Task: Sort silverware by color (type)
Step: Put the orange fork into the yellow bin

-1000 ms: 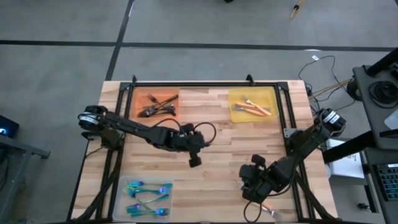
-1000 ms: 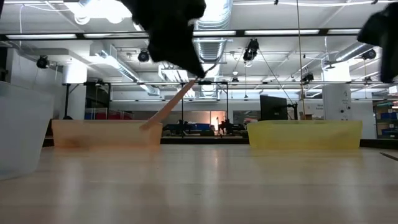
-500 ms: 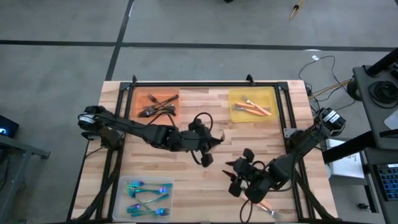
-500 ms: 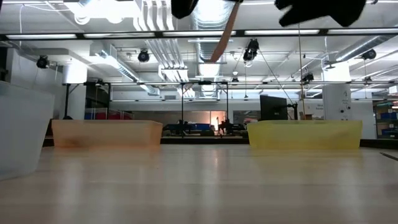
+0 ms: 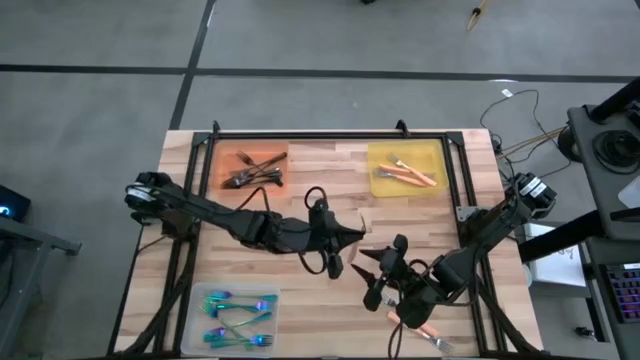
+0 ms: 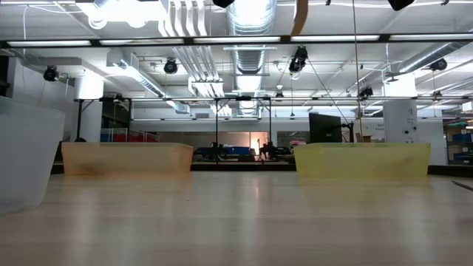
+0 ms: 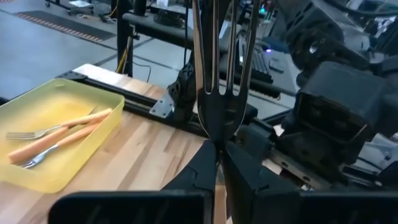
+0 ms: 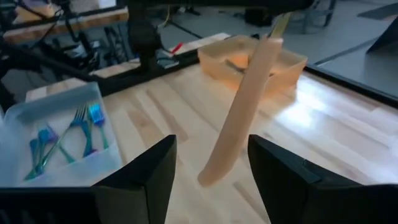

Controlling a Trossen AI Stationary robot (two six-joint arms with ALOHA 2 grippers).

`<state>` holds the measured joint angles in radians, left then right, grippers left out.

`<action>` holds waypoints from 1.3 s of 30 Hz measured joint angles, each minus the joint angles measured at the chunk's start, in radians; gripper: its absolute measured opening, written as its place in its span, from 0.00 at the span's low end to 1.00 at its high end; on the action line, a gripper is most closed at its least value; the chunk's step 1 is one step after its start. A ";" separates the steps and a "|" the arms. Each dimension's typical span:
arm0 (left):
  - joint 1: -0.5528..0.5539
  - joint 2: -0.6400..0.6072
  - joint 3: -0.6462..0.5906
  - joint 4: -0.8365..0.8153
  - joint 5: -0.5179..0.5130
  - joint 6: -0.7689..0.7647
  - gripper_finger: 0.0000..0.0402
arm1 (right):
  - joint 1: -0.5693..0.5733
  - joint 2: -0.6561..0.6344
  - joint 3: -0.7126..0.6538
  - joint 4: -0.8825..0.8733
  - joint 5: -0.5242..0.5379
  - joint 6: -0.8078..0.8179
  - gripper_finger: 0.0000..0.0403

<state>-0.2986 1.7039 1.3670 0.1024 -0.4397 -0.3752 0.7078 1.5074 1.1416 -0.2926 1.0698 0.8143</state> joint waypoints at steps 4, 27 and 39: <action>-0.003 0.013 0.001 0.042 0.002 -0.001 0.00 | 0.000 0.000 0.000 0.009 0.046 -0.001 0.47; -0.018 0.043 0.004 0.115 0.009 0.008 0.00 | -0.021 0.000 -0.001 0.011 0.116 -0.001 0.10; -0.016 0.041 0.005 0.121 0.079 0.002 0.00 | -0.021 -0.013 -0.001 0.007 0.092 -0.029 0.07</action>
<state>-0.3150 1.7448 1.3720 0.2235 -0.3602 -0.3737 0.6867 1.4941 1.1408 -0.2853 1.1617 0.7848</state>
